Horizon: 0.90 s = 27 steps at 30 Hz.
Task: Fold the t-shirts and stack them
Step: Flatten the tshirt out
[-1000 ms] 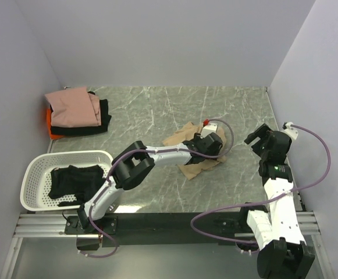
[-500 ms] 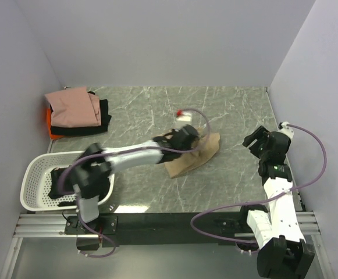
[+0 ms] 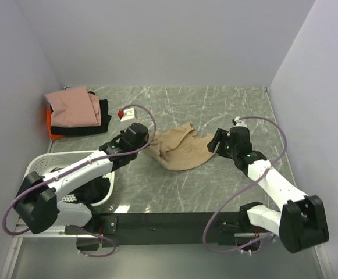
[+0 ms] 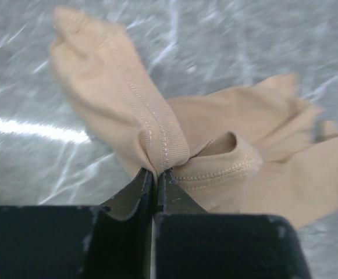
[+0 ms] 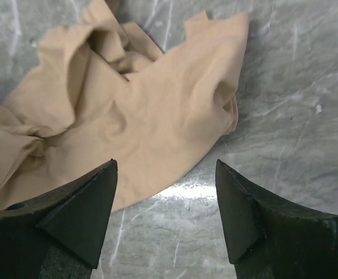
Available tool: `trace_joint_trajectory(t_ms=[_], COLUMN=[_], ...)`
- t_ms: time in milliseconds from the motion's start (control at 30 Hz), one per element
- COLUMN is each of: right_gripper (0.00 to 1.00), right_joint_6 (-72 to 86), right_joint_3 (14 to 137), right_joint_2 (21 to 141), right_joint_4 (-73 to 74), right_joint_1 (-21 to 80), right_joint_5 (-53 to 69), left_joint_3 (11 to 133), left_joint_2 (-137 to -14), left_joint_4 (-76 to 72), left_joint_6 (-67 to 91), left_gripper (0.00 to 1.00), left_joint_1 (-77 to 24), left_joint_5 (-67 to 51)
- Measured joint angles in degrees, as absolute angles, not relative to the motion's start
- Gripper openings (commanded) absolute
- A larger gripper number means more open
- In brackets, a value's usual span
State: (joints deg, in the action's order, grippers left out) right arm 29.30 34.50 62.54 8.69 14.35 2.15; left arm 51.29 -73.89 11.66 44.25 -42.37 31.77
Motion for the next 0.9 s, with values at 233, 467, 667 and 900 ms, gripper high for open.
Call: trace_joint_trajectory(t_ms=[233, 467, 667, 900], right_gripper=[0.75, 0.43, 0.0, 0.0], right_joint_6=[30.22, 30.11, 28.67, 26.0], right_joint_3=[34.92, 37.52, 46.28, 60.6], right_joint_2=[71.61, 81.71, 84.88, 70.85], right_joint_4=[5.96, 2.42, 5.17, 11.31], right_joint_1=[15.05, 15.14, 15.05, 8.69], right_joint_5=[0.01, -0.95, -1.21, -3.57], left_joint_3=[48.86, 48.86, 50.13, 56.25], left_joint_2=[-75.5, -76.03, -76.97, -71.09], left_joint_4=[15.81, 15.75, 15.49, 11.99], left_joint_6=[45.17, 44.88, 42.87, 38.41], left_gripper=[0.01, 0.01, 0.0, 0.01], left_joint_1=[-41.36, -41.34, -38.41, -31.97], left_joint_5=[33.26, 33.3, 31.9, 30.79])
